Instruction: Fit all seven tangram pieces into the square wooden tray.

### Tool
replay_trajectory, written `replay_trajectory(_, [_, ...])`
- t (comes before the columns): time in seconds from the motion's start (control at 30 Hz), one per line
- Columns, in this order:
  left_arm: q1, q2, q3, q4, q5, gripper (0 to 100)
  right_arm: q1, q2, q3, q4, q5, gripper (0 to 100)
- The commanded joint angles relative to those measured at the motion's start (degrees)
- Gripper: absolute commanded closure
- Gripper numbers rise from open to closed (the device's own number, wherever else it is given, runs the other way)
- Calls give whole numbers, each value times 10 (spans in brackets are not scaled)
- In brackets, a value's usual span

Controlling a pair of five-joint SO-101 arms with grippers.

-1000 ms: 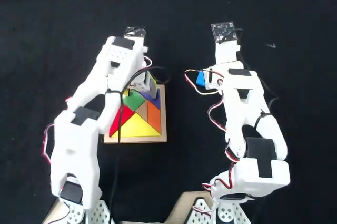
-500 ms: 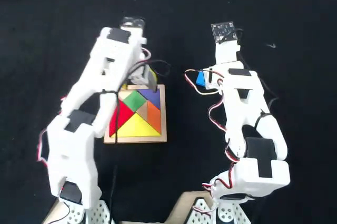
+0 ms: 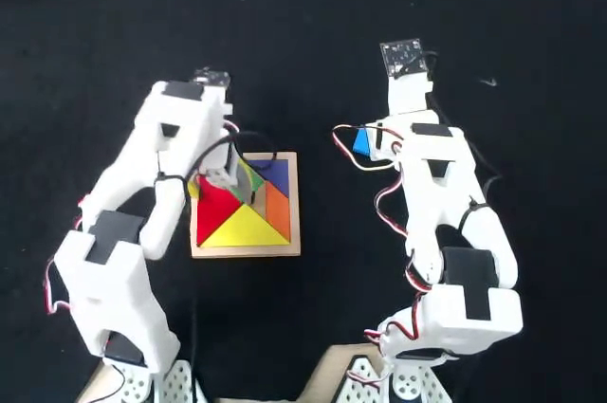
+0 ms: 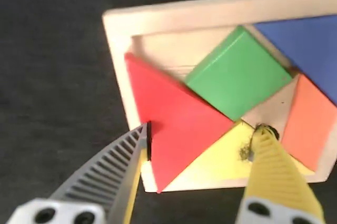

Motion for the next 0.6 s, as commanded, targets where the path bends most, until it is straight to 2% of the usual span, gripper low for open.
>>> replay_trajectory(0.0, [25, -31, 10, -16, -4, 695, 3, 0, -33, -10, 4, 986])
replay_trajectory(0.33, [21, -31, 13, -15, -4, 696, 3, 0, -33, -9, 4, 986])
replay_trajectory(0.57, [-34, -74, 27, -13, 14, 696, 3, 0, -33, -9, 4, 986])
